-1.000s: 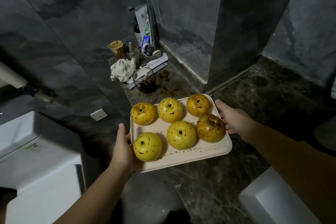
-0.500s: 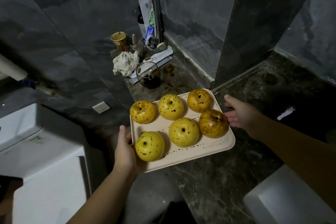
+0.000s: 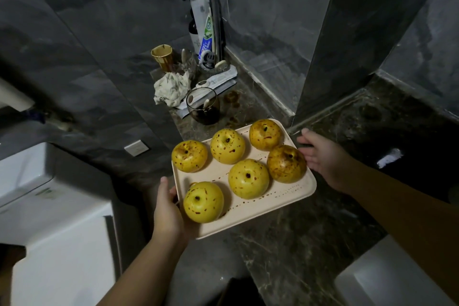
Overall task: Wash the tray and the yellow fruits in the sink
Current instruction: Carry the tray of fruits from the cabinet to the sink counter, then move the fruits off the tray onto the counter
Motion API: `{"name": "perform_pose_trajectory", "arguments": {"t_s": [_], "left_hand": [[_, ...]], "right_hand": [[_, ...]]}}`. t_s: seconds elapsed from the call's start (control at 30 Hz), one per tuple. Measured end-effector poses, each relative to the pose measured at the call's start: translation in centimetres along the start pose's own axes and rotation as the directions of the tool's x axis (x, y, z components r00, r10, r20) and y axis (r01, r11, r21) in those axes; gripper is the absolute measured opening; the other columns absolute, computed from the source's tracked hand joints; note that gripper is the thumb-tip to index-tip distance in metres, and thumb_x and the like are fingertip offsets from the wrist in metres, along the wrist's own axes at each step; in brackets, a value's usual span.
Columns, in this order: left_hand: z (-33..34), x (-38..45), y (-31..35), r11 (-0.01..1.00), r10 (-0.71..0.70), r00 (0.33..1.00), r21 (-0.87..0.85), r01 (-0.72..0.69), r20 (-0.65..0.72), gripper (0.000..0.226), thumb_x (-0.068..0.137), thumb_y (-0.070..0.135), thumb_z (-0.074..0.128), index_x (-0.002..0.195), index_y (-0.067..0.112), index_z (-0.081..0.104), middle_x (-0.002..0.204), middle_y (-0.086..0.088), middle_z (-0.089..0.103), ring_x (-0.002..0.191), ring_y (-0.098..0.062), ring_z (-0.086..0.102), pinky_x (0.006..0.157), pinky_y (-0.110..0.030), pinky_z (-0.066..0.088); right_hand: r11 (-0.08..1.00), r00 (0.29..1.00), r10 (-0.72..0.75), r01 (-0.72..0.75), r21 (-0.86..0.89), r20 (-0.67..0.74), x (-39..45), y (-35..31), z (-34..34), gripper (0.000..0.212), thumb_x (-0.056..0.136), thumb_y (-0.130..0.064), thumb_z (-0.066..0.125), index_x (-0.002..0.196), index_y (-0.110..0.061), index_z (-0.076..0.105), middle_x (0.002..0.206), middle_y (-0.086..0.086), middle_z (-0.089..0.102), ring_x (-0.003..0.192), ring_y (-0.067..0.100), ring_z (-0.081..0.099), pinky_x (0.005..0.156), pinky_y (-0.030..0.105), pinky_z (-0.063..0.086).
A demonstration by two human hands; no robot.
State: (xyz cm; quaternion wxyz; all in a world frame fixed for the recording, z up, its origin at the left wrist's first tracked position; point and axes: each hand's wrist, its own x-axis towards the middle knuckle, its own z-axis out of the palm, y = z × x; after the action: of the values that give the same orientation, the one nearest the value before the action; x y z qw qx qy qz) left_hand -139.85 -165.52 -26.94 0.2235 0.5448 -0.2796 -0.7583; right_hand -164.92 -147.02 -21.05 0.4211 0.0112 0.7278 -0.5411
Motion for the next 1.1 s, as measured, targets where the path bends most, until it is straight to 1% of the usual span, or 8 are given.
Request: {"name": "perform_pose_trajectory", "arguments": {"t_s": [0.13, 0.2, 0.3, 0.37, 0.43, 0.57, 0.8, 1.1], "left_hand": [[-0.7, -0.1, 0.7, 0.991, 0.062, 0.998, 0.121, -0.065, 0.023, 0.059, 0.096, 0.065, 0.053, 0.111, 0.013, 0.077, 0.107, -0.007, 0.080, 0.095, -0.023, 0.078, 0.091, -0.045, 0.057], [-1.3, -0.5, 2.0, 0.924, 0.296, 0.955, 0.260, -0.279, -0.027, 0.050, 0.089, 0.060, 0.062, 0.125, 0.025, 0.069, 0.122, 0.000, 0.074, 0.112, -0.016, 0.071, 0.102, -0.046, 0.053], [0.4, -2.3, 5.5, 0.449, 0.713, 0.642, 0.519, -0.727, 0.282, 0.045, 0.082, 0.053, 0.067, 0.126, 0.055, 0.057, 0.135, 0.009, 0.063, 0.126, -0.006, 0.058, 0.110, -0.029, 0.045], [4.4, -3.5, 7.4, 0.153, 0.596, 0.526, 0.557, -0.816, 0.607, 0.047, 0.080, 0.056, 0.066, 0.125, 0.060, 0.054, 0.131, 0.015, 0.061, 0.125, -0.006, 0.056, 0.104, -0.026, 0.044], [9.4, -3.9, 8.1, -0.164, 0.331, 0.507, 0.578, -0.799, 0.796, 0.062, 0.082, 0.055, 0.068, 0.140, 0.047, 0.050, 0.139, 0.011, 0.057, 0.133, -0.016, 0.047, 0.109, -0.034, 0.039], [17.9, -3.6, 6.6, -0.570, -0.023, 0.622, 0.501, -0.651, 0.782, 0.088, 0.084, 0.048, 0.074, 0.157, 0.025, 0.031, 0.151, -0.009, 0.045, 0.141, -0.036, 0.036, 0.116, -0.047, 0.036], [22.2, -0.5, 5.1, -0.751, -0.111, 0.725, 0.421, -0.509, 0.680, 0.093, 0.074, 0.052, 0.082, 0.150, 0.023, 0.035, 0.145, -0.012, 0.048, 0.138, -0.038, 0.039, 0.112, -0.052, 0.035], [22.3, 1.5, 4.3, -0.778, -0.114, 0.646, 0.336, -0.530, 0.755, 0.081, 0.067, 0.063, 0.077, 0.131, 0.026, 0.046, 0.127, -0.005, 0.062, 0.125, -0.035, 0.048, 0.104, -0.054, 0.037]], "right_hand": [[0.978, 0.992, -0.119, 0.124, -0.167, 0.043, -1.0, -0.8, 0.2, 0.021, 0.105, -0.040, 0.049, 0.111, -0.026, 0.064, 0.128, 0.001, 0.062, 0.092, 0.002, 0.063, 0.078, 0.020, 0.047], [0.893, 0.966, -0.257, 0.251, -0.373, 0.036, -1.2, -0.3, -0.5, 0.011, 0.101, -0.030, 0.060, 0.111, -0.030, 0.064, 0.126, 0.001, 0.063, 0.094, 0.001, 0.062, 0.080, 0.018, 0.046], [0.616, 0.893, -0.409, 0.421, -0.666, 0.186, -1.3, 0.4, -1.7, 0.060, 0.087, -0.032, 0.075, 0.142, -0.033, 0.051, 0.140, -0.001, 0.048, 0.125, 0.013, 0.049, 0.101, 0.027, 0.036], [0.430, 0.872, -0.390, 0.458, -0.778, 0.297, -1.3, 0.6, -1.8, 0.086, 0.078, -0.048, 0.080, 0.151, -0.038, 0.038, 0.149, -0.006, 0.039, 0.135, 0.013, 0.038, 0.106, 0.029, 0.031], [0.297, 0.867, -0.372, 0.449, -0.843, 0.331, -1.0, 0.8, -1.6, 0.102, 0.071, -0.060, 0.080, 0.156, -0.038, 0.027, 0.154, -0.007, 0.034, 0.141, 0.017, 0.032, 0.114, 0.037, 0.031], [0.177, 0.870, -0.391, 0.392, -0.903, 0.301, -0.3, 1.5, -1.0, 0.110, 0.067, -0.066, 0.077, 0.158, -0.037, 0.022, 0.152, -0.004, 0.041, 0.140, 0.024, 0.036, 0.113, 0.044, 0.035], [0.156, 0.855, -0.437, 0.378, -0.912, 0.280, 0.9, 2.6, -0.6, 0.105, 0.065, -0.071, 0.070, 0.154, -0.040, 0.024, 0.148, -0.006, 0.046, 0.137, 0.024, 0.039, 0.107, 0.045, 0.037], [0.249, 0.829, -0.506, 0.406, -0.879, 0.239, 0.1, 2.8, -1.1, 0.096, 0.063, -0.064, 0.070, 0.147, -0.040, 0.031, 0.138, -0.008, 0.045, 0.128, 0.019, 0.042, 0.104, 0.040, 0.038]]}}
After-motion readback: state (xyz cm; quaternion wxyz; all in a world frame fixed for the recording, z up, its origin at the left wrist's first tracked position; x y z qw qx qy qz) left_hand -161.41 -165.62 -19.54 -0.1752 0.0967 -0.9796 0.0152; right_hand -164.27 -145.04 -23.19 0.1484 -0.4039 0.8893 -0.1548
